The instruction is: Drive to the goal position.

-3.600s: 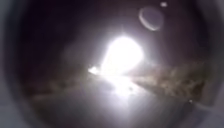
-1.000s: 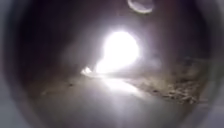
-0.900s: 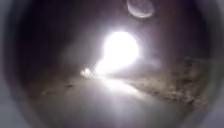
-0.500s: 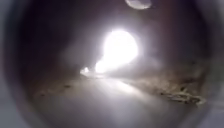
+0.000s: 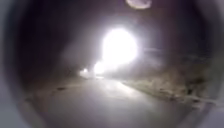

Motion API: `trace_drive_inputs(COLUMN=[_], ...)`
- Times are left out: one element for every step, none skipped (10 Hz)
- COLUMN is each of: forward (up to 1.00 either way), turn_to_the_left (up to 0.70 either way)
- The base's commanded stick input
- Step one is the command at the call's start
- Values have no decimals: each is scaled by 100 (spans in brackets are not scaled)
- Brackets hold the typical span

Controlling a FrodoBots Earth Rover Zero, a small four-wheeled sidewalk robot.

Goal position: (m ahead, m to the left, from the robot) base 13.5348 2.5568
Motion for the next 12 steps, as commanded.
trace_drive_inputs(forward=[100,100,100,100,100,100,100,100,100,100,100,100], turn_to_the_left=[8,10,11,11,11,11,11,8,5,5,5,5])
